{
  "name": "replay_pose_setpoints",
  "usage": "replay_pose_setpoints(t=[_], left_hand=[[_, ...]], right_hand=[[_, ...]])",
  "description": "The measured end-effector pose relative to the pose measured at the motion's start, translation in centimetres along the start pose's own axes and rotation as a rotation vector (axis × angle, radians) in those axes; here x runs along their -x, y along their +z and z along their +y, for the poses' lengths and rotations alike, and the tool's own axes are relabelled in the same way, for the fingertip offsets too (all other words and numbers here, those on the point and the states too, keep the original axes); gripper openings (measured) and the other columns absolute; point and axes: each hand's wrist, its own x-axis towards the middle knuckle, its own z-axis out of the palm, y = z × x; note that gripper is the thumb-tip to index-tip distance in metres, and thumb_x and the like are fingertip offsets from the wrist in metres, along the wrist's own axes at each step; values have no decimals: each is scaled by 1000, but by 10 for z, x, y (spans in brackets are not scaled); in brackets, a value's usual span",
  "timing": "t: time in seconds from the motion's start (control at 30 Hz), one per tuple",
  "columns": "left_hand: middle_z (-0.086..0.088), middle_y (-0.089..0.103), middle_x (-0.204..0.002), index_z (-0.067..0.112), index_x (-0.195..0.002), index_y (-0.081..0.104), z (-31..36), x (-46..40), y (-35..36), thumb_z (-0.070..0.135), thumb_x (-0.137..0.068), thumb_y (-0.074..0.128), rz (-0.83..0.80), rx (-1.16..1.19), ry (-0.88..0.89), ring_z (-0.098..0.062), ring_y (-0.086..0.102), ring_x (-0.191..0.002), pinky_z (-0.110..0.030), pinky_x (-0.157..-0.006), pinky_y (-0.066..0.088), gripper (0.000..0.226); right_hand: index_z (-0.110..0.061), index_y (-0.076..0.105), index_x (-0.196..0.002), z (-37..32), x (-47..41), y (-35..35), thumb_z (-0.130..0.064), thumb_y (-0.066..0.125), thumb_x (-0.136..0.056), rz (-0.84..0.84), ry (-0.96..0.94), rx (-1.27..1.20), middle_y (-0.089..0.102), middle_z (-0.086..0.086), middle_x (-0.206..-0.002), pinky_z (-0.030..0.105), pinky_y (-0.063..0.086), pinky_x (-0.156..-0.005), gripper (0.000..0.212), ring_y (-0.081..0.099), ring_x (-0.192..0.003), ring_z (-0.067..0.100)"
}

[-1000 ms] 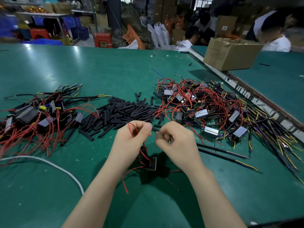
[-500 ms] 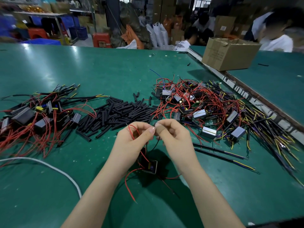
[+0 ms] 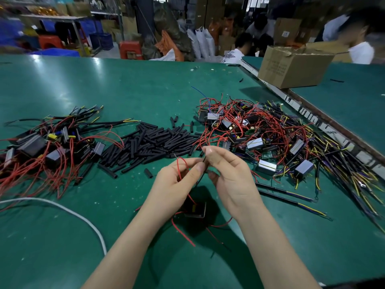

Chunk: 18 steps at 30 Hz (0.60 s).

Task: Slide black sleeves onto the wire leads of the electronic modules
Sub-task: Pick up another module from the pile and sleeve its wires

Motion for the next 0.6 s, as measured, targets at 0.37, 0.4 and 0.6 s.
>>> replay_pose_setpoints(t=[0.37, 0.4, 0.6], left_hand=[[16, 56, -58, 22, -71, 73, 6, -4, 0, 15, -92, 55, 42, 85, -39, 3, 45, -56, -9, -59, 38, 28], [15, 52, -56, 23, -69, 74, 5, -4, -1, 15, -92, 55, 45, 100, -43, 2, 44, -55, -10, -58, 37, 31], [15, 50, -51, 22, -63, 74, 9, -3, -3, 11, -94, 52, 34, 101, -45, 2, 40, -52, -9, -54, 35, 39]], right_hand=[[-26, 76, -74, -3, -2, -3, -35, 64, -73, -15, 126, 15, 64, -11, -69, 19, 35, -55, 15, 61, -63, 3], [-26, 77, -76, -3, -3, -5, -37, 62, -75, -34, 127, 43, 65, -11, -72, 18, 34, -54, 18, 62, -66, 4], [-26, 77, -85, 0, -3, -8, -42, 59, -80, -68, 145, 119, 62, -10, -76, 17, 34, -55, 24, 54, -73, 9]])
